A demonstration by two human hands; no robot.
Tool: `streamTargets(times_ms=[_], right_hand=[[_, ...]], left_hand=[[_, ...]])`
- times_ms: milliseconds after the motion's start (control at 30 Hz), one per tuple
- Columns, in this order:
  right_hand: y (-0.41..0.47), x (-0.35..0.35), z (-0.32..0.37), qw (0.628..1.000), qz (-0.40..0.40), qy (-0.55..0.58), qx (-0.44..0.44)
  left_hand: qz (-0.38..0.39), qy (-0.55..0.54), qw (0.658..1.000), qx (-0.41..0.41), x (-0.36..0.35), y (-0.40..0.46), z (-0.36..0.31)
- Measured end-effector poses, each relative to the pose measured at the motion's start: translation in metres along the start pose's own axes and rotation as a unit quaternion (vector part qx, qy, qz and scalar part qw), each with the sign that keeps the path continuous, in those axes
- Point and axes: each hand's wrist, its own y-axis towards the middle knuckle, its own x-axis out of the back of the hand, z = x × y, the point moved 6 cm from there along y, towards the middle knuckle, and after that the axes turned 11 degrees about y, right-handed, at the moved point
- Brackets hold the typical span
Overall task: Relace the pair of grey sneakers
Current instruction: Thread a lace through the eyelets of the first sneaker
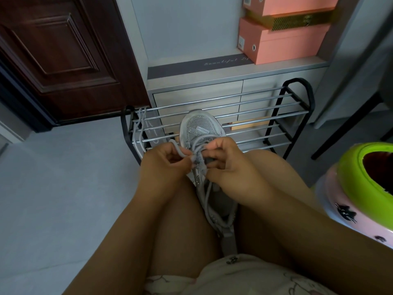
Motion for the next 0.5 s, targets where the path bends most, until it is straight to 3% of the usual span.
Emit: streamTargets(times_ms=[133,300,500], right_hand=[[0.001,0.000,-0.001,1.000,0.005,0.001,0.002],[0.003,0.001,-0.003,1.000,0.013,-0.021,0.008],[0.003,-0.004,-0.001,1.000,0.008,-0.002,-0.006]], left_hand=[[-0.037,0.090,0.995,-0.010,0.002,-0.002,0.001],[-0.026,0.083,0.996,-0.024,0.002,-0.002,-0.004],[-0.032,0.149,0.987,-0.058,-0.002,-0.007,-0.010]])
